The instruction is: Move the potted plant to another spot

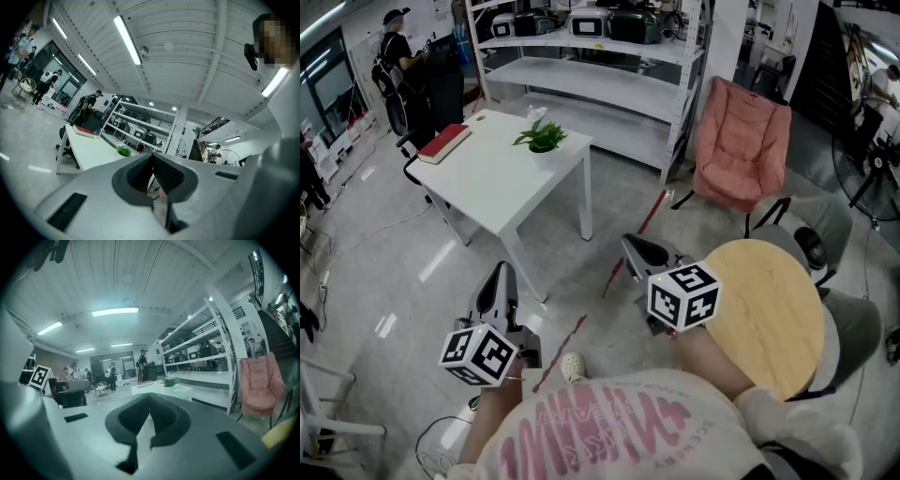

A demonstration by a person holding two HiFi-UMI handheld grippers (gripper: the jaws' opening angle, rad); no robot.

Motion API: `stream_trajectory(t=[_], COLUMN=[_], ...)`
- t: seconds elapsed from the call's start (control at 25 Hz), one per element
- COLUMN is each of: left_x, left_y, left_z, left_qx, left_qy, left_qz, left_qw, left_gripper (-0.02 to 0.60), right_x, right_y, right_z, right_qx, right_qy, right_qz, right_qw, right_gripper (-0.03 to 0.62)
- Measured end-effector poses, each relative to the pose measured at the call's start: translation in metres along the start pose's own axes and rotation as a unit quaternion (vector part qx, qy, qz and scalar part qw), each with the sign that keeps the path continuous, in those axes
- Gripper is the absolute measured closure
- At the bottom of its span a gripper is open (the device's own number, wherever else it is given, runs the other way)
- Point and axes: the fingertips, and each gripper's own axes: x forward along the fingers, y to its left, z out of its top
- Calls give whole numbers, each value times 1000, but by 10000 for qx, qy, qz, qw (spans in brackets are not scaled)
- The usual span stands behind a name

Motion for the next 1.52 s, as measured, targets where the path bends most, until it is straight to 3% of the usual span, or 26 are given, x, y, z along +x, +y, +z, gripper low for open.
stream_trajectory(t=[0.44, 0.72, 0.88, 1.24, 1.52], left_x=[32, 77, 110, 166, 184], left_y=[17, 51, 67, 110, 145], left_z=[-5, -12, 4, 55, 61], left_qx=[-111, -235, -260, -77, -240], left_qy=[153, 320, 340, 208, 228], left_qz=[-15, -89, -331, -765, -733], left_qw=[9998, 9992, 9985, 9968, 9968], left_gripper=[578, 578, 578, 578, 578], right_x=[26, 71, 103, 182, 219], right_y=[-18, -33, -42, -45, -41], right_z=[-4, -10, -4, 33, 24], right_qx=[107, 335, 278, 237, 290], right_qy=[172, 237, 365, 122, 211], right_qz=[-109, -130, -322, -474, -473], right_qw=[9997, 9991, 9984, 9985, 9982], right_gripper=[588, 588, 588, 588, 588])
